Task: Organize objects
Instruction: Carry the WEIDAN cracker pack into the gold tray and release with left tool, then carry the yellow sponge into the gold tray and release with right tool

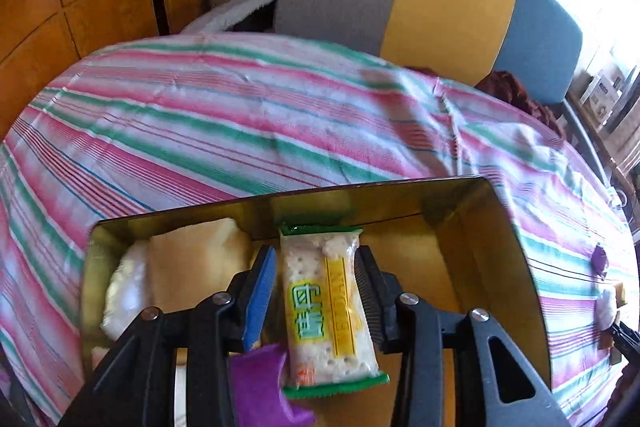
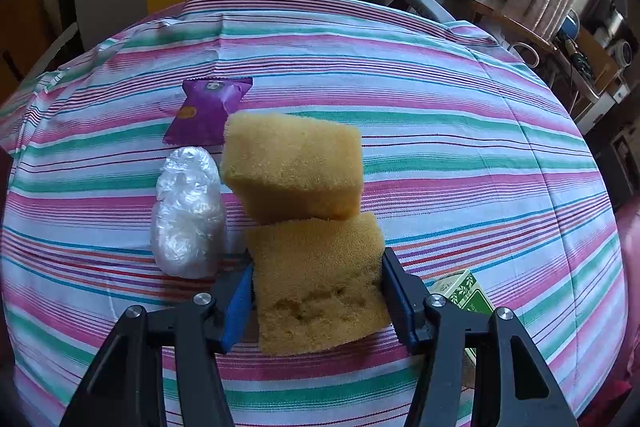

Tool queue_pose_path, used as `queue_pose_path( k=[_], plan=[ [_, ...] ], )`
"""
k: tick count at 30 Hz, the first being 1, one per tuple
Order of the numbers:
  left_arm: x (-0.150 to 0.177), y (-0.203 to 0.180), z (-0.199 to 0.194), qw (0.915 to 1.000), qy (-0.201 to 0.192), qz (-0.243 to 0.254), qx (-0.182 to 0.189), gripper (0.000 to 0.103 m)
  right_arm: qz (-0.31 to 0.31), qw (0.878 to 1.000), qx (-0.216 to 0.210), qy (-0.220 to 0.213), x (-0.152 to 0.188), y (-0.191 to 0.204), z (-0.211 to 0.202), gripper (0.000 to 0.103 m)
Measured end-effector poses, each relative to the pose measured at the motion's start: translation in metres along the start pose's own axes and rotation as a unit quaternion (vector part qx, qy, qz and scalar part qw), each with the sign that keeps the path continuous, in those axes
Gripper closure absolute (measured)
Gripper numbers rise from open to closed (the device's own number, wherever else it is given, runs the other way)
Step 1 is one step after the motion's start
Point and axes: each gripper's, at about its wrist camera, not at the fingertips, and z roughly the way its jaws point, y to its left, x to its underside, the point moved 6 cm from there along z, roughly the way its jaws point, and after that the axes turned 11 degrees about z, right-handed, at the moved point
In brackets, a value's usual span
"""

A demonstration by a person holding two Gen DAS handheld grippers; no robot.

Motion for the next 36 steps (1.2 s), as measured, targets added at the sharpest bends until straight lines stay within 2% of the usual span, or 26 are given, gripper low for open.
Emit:
queue_pose_path(
  k=[3, 7, 17, 25, 32, 36],
  plan=[
    [0.005, -0.004, -0.027, 0.9992, -0.028, 0.020, -0.019, 0.063, 0.000, 1.000, 0.000, 0.000, 0.000, 0.000, 0.000, 0.044],
    [0.027, -0.024, -0.065, 0.9965, -0.060, 0.056, -0.018, 0.062, -0.002, 1.000, 0.001, -0.002, 0.000, 0.000, 0.000, 0.044],
    [0.079, -0.065, -0.122, 0.9901, -0.090, 0.107, -0.001, 0.062, -0.017, 1.000, 0.013, 0.000, 0.006, 0.002, -0.001, 0.044],
    [0.088, -0.073, -0.139, 0.9867, -0.112, 0.117, 0.010, 0.062, -0.029, 0.999, 0.031, 0.014, 0.015, 0.004, -0.006, 0.044],
    [0.092, -0.070, -0.139, 0.9879, -0.109, 0.108, 0.025, 0.062, -0.042, 0.998, 0.041, 0.029, 0.025, 0.006, -0.018, 0.044],
    [0.095, -0.066, -0.139, 0.9887, -0.108, 0.100, 0.028, 0.062, -0.014, 0.999, 0.047, -0.003, 0.008, -0.007, -0.036, 0.045]
  ],
)
